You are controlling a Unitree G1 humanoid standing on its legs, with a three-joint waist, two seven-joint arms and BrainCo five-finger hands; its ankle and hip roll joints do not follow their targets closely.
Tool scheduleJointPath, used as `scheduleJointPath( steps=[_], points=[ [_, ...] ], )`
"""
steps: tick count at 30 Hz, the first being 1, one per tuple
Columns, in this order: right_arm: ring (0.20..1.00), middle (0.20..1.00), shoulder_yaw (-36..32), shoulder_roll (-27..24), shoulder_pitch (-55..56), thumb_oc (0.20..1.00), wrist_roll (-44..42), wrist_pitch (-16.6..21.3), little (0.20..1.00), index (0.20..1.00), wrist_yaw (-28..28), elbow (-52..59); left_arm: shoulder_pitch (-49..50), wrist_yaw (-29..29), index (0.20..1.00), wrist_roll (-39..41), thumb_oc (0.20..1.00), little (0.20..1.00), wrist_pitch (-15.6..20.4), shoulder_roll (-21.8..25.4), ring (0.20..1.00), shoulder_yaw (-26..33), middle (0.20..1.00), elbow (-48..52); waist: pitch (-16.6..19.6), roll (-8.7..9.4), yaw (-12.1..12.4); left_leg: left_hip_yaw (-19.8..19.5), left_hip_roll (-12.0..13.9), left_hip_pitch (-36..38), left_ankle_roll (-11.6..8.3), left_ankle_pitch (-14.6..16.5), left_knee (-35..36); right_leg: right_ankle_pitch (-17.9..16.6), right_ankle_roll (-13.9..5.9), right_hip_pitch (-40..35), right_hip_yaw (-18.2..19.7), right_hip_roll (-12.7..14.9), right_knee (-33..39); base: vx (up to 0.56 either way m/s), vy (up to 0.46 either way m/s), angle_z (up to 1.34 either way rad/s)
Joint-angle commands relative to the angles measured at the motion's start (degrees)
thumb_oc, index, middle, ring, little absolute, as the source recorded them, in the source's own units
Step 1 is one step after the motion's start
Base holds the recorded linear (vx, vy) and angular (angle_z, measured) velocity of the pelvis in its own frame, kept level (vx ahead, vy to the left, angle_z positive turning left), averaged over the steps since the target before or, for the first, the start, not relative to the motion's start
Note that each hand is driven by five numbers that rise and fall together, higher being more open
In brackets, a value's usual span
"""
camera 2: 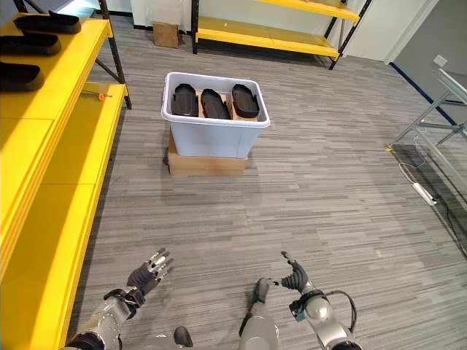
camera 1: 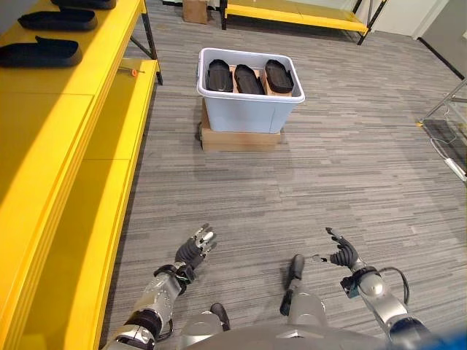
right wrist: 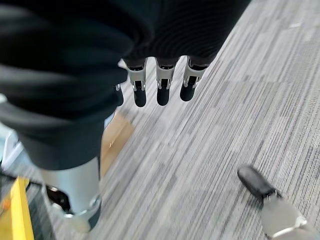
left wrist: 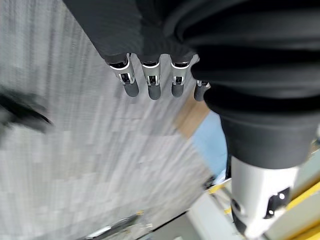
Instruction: Move parts from the plastic box to the shelf.
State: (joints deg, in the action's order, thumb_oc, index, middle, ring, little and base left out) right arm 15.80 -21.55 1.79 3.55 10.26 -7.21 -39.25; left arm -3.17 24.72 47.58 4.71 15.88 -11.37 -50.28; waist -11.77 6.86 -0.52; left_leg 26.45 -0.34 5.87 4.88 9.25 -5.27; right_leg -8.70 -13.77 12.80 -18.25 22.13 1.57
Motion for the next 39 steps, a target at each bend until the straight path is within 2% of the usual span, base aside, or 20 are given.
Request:
scheduleJointPath(
  steps=[1, 7, 8, 12, 15, 17, 18, 20, 21, 23, 24, 25, 26, 27, 28, 29, 31, 33, 35, 39],
  points=[
    [1.0, 1.0, -2.4, -2.7, -3.0, 1.0, -0.1, 2.3, 1.0, 1.0, -2.8, 1.6, -0.9, 2.4, 1.0, -2.8, 1.0, 1.0, 0.9, -0.3, 1.0, -0.7, 1.0, 2.8, -2.1, -1.35, 0.9, -3.5, 6.4, -1.9, -4.36, 4.4, -7.6, -2.6, -0.12, -5.5, 0.5, -3.3, -2.6, 0.39, -0.201, 0.23],
    [1.0, 1.0, -2.4, -4.8, -3.3, 1.0, 4.1, 2.3, 1.0, 1.0, -3.2, -1.1, 1.7, 2.9, 1.0, -3.7, 1.0, 1.0, 0.3, -0.1, 1.0, -0.7, 1.0, 2.7, -1.6, -0.23, 0.9, -3.9, 8.4, -1.6, -5.12, 7.2, -14.4, -0.4, 0.3, -7.9, 1.5, -5.8, -4.5, 0.41, -0.24, 0.15],
    [1.0, 1.0, -2.3, -5.1, -3.4, 1.0, 3.5, 1.9, 1.0, 1.0, -2.8, -1.3, 2.4, 3.0, 1.0, -3.1, 1.0, 1.0, 0.3, -0.2, 1.0, -0.1, 1.0, 2.6, -1.1, 0.36, 1.1, -3.7, 8.4, -1.4, -5.19, 7.3, -15.0, 0.0, 0.93, -8.3, 1.2, -6.0, -5.2, 0.46, -0.272, -0.11],
    [1.0, 1.0, -2.4, -6.6, -3.3, 1.0, 3.2, 1.0, 1.0, 1.0, -1.6, -2.6, 3.9, 4.0, 1.0, -4.5, 1.0, 1.0, 0.9, -0.7, 1.0, 1.7, 1.0, 2.9, 0.2, 0.21, 1.8, -3.1, 10.2, -0.8, -6.56, 8.6, -19.8, 2.7, 3.43, -10.8, -0.3, -7.9, -5.9, 0.42, -0.245, -0.1],
    [1.0, 1.0, -2.6, -7.3, -3.1, 1.0, 3.7, 1.1, 1.0, 1.0, -1.2, -3.4, 4.2, 3.8, 1.0, -3.5, 1.0, 1.0, 0.7, -1.5, 1.0, 3.1, 1.0, 3.0, 1.4, -0.46, 2.0, -3.2, 11.2, -0.5, -8.15, 6.1, -23.5, 4.5, 5.71, -11.9, -1.3, -10.0, -5.1, 0.32, -0.18, 0.04],
    [1.0, 1.0, -2.4, -8.0, -2.9, 1.0, 3.2, 1.2, 1.0, 1.0, -1.0, -3.2, 4.2, 2.7, 1.0, -2.3, 1.0, 1.0, -0.5, -1.5, 1.0, 4.5, 1.0, 2.8, 2.7, -1.39, 1.8, -2.9, 12.7, -0.4, -10.36, 1.9, -28.8, 6.2, 7.94, -13.3, -2.6, -12.5, -3.5, 0.34, -0.249, -0.1],
    [1.0, 1.0, -2.4, -8.2, -3.0, 1.0, 2.5, 0.9, 1.0, 1.0, -0.7, -2.9, 4.2, 2.6, 1.0, -3.0, 1.0, 1.0, -0.4, -1.6, 1.0, 5.2, 1.0, 2.5, 2.9, -1.77, 2.1, -4.1, 12.8, -1.9, -11.1, 0.0, -32.3, 6.8, 8.86, -13.9, -2.7, -13.5, -2.9, 0.29, -0.239, -0.1],
    [1.0, 1.0, -2.4, -8.5, -3.2, 1.0, 1.8, -0.1, 1.0, 1.0, -0.1, -2.0, 3.9, 2.2, 1.0, -3.6, 1.0, 1.0, -0.9, -1.4, 1.0, 6.0, 1.0, 2.8, 2.4, -2.17, 2.4, -5.9, 13.0, -5.4, -11.23, -0.7, -36.6, 7.5, 9.74, -14.7, -2.6, -14.3, -2.6, 0.2, -0.179, -0.07],
    [1.0, 1.0, -2.6, -8.6, -3.5, 1.0, 1.8, -0.3, 1.0, 1.0, 0.4, -1.5, 3.6, 2.4, 1.0, -3.3, 1.0, 1.0, -1.0, -1.4, 1.0, 6.5, 1.0, 2.8, 1.9, -1.61, 2.4, -5.9, 11.1, -6.7, -9.72, -0.7, -34.2, 6.7, 9.88, -13.7, -2.9, -13.2, -3.1, 0.17, -0.046, -0.11],
    [1.0, 1.0, -2.4, -7.8, -3.7, 1.0, 2.9, -0.3, 1.0, 1.0, 2.0, -0.8, 3.4, 2.3, 1.0, -2.7, 1.0, 1.0, -1.2, -0.9, 1.0, 7.0, 1.0, 2.8, 1.5, -3.63, 1.1, -4.4, 9.0, -1.6, -9.05, 2.3, -17.6, 7.2, 7.44, -12.1, -3.7, -12.9, -6.5, 0.31, 0.116, -0.08],
    [1.0, 1.0, -2.3, -7.2, -3.4, 1.0, 3.2, -0.8, 1.0, 1.0, 2.2, -0.1, 3.1, 2.0, 1.0, -2.7, 1.0, 1.0, -1.3, -0.9, 1.0, 6.9, 1.0, 2.7, 1.1, -4.08, 0.5, -3.5, 8.0, -0.1, -9.02, 1.5, -9.5, 6.7, 6.57, -11.2, -4.2, -12.2, -7.7, 0.32, 0.176, 0.14],
    [1.0, 1.0, -1.8, -6.5, -3.0, 1.0, 3.8, -1.2, 1.0, 1.0, 2.5, 0.5, 2.6, 1.4, 1.0, -1.6, 1.0, 1.0, -1.1, -1.1, 1.0, 6.7, 1.0, 2.1, 0.5, -4.47, 0.3, -3.5, 7.7, -0.3, -9.59, -4.0, -2.2, 6.4, 6.35, -11.4, -4.3, -11.9, -7.6, 0.21, 0.141, 0.36],
    [1.0, 1.0, -1.4, -6.2, -2.8, 1.0, 4.3, -1.0, 1.0, 1.0, 3.1, 0.9, 2.6, 1.0, 1.0, -0.1, 1.0, 1.0, -1.3, -1.3, 1.0, 6.7, 1.0, 2.0, 0.1, -4.98, 0.7, -4.3, 8.7, -1.5, -10.43, -7.5, 0.4, 7.0, 6.29, -12.9, -3.8, -12.3, -6.8, 0.25, 0.136, 0.46],
    [1.0, 1.0, -0.6, -6.2, -2.4, 1.0, 5.3, -1.2, 1.0, 1.0, 3.5, 1.8, 2.6, 1.1, 1.0, 1.5, 1.0, 1.0, -0.8, -1.9, 1.0, 7.0, 1.0, 2.0, -0.5, -5.35, 1.5, -4.2, 11.9, -4.4, -11.8, -12.5, 2.0, 8.3, 6.92, -16.9, -3.2, -12.9, -4.7, 0.26, 0.144, 0.28],
    [1.0, 1.0, 0.0, -6.5, -2.3, 1.0, 5.3, -1.4, 1.0, 1.0, 3.9, 2.4, 2.5, 1.6, 1.0, 2.7, 1.0, 1.0, -0.3, -2.3, 1.0, 7.1, 1.0, 2.0, -0.9, -5.55, 1.9, -3.9, 14.6, -6.8, -12.71, -15.6, 3.0, 9.0, 7.34, -18.5, -2.9, -12.9, -3.8, 0.33, 0.189, -0.07],
    [1.0, 1.0, 0.6, -6.9, -2.2, 1.0, 5.3, -1.6, 1.0, 1.0, 4.3, 2.9, 2.7, 1.9, 1.0, 4.0, 1.0, 1.0, 0.2, -2.8, 1.0, 7.1, 1.0, 2.0, -1.2, -5.69, 2.0, -4.0, 17.1, -9.2, -14.14, -17.8, 3.5, 10.2, 7.25, -19.9, -2.5, -12.7, -3.4, 0.29, 0.178, -0.5],
    [1.0, 1.0, 1.5, -7.5, -2.0, 1.0, 6.4, -2.0, 1.0, 1.0, 4.5, 3.7, 2.6, 2.3, 1.0, 5.2, 1.0, 1.0, 0.8, -3.3, 1.0, 7.1, 1.0, 2.2, -1.9, -5.91, 1.7, -3.0, 19.5, -11.7, -15.12, -19.4, 2.5, 11.6, 7.43, -20.8, -3.2, -12.1, -4.3, 0.24, 0.164, -0.78],
    [1.0, 1.0, 2.1, -7.7, -1.8, 1.0, 6.6, -1.3, 1.0, 1.0, 4.8, 3.8, 2.2, 2.1, 1.0, 5.3, 1.0, 1.0, 1.1, -3.4, 1.0, 7.4, 1.0, 2.6, -2.2, -6.43, 1.7, -2.0, 20.3, -12.4, -15.2, -19.4, 1.8, 13.8, 7.48, -20.6, -4.3, -11.7, -7.1, 0.24, 0.215, -0.34],
    [1.0, 1.0, 2.7, -7.2, -1.8, 1.0, 8.1, -2.0, 1.0, 1.0, 2.2, 3.1, 2.1, 1.1, 1.0, 5.4, 1.0, 1.0, -0.1, -3.2, 1.0, 7.4, 1.0, 3.7, -2.4, -6.31, 2.1, -2.8, 20.4, -12.7, -14.46, -18.4, 0.4, 16.6, 8.08, -19.8, -4.0, -11.7, -11.8, 0.45, 0.361, -0.45],
    [1.0, 1.0, 2.8, -6.3, -2.0, 1.0, 3.9, -2.3, 1.0, 1.0, 2.3, 1.2, 1.9, 2.7, 1.0, 4.3, 1.0, 1.0, -0.2, -2.6, 1.0, 6.5, 1.0, 3.7, -2.0, -5.51, 2.2, -1.9, 17.6, -11.7, -12.28, -15.1, -1.9, 18.9, 8.39, -20.8, -2.9, -12.2, -14.0, 0.35, 0.286, -0.31]
  ],
)
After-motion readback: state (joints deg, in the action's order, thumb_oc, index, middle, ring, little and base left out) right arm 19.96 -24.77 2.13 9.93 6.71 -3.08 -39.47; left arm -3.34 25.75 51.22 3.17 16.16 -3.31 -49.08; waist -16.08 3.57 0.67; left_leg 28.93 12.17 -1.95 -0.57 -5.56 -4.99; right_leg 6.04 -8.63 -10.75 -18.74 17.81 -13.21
